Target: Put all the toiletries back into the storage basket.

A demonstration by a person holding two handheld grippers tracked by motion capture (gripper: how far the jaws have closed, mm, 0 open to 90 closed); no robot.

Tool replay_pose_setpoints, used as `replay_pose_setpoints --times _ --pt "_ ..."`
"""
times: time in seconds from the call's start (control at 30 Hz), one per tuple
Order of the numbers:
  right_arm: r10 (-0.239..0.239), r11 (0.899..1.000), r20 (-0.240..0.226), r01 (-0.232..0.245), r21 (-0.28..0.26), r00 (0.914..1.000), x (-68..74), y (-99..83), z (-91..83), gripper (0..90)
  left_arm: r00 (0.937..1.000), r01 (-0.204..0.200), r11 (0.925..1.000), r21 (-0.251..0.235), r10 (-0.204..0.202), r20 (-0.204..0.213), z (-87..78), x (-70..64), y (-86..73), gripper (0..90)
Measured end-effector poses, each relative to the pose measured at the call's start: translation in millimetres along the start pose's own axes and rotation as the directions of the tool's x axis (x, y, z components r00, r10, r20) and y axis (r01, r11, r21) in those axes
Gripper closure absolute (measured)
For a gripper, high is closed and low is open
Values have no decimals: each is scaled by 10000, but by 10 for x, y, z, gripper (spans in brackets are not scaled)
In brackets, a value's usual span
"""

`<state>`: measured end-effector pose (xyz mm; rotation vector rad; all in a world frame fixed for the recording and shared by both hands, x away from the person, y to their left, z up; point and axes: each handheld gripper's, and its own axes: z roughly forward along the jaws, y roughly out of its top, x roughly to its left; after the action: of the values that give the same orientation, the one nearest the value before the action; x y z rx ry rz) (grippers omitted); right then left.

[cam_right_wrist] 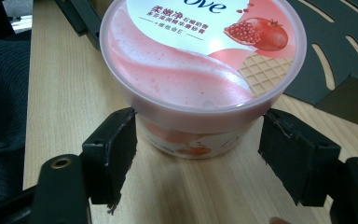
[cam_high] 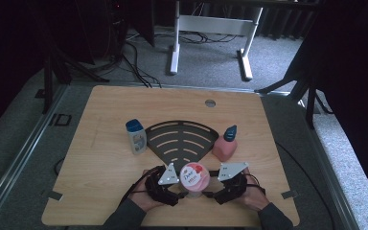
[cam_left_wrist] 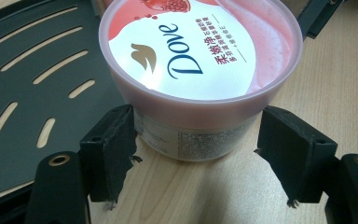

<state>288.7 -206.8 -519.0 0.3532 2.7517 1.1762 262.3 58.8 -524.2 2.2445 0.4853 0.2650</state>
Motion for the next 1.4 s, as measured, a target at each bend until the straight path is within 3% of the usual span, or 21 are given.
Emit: replay_pose_setpoints --times 1.4 --pt "-291 9996 -143 290 -22 9995 -275 342 141 274 9982 293 9995 -79 -297 -526 -173 313 34 284"
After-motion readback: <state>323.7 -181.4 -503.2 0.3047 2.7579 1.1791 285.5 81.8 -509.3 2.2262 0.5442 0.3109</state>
